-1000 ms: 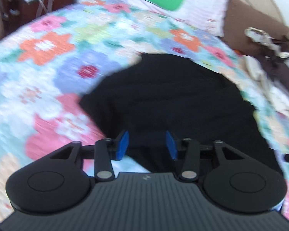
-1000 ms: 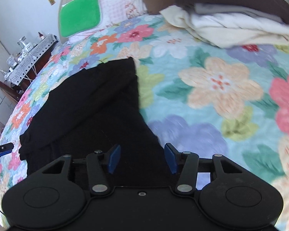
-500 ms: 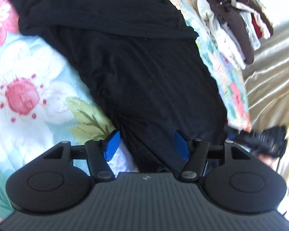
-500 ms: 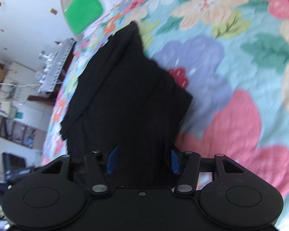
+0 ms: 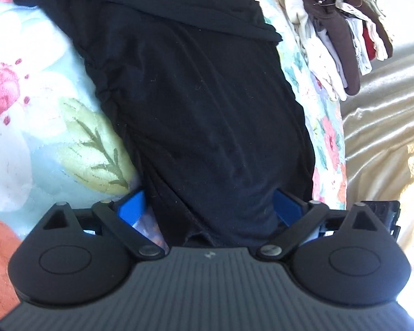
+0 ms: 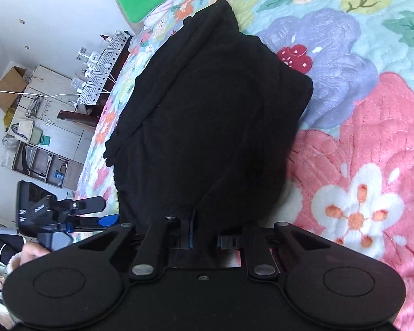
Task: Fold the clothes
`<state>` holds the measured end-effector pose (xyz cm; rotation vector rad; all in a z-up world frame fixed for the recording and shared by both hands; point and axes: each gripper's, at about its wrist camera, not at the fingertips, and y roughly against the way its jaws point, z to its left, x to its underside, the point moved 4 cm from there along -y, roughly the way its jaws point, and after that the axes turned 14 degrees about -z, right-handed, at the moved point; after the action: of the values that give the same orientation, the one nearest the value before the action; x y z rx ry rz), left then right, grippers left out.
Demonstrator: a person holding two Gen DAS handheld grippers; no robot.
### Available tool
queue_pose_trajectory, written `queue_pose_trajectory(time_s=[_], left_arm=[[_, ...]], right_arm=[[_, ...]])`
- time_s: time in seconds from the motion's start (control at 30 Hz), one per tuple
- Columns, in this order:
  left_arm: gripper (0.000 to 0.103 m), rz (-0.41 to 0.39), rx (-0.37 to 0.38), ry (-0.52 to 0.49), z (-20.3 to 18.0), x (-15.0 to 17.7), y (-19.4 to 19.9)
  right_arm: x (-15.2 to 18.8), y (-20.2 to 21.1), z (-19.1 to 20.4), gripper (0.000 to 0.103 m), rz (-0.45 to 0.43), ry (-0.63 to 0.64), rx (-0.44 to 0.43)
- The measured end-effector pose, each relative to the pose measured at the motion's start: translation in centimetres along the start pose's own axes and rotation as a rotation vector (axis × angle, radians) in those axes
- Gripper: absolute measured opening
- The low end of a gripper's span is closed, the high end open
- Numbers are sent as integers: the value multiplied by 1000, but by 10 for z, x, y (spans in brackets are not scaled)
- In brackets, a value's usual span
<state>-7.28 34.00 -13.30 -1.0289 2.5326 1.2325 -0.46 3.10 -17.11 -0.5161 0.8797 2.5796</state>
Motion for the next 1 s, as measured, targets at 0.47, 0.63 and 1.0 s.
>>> queue_pose_trajectory(time_s=[0.47,0.63,1.0], left_arm=[[79,74,76,67,-6,16,-14],[10,44,12,-42,-16,10,-21],[8,-60,-33,-223,-31,10,-2]], right_arm=[[-25,-8,21,13,-117,81,27],[-29,-12,13,24,-116,51,59],[-15,7,-16,12,-191,-86,78]])
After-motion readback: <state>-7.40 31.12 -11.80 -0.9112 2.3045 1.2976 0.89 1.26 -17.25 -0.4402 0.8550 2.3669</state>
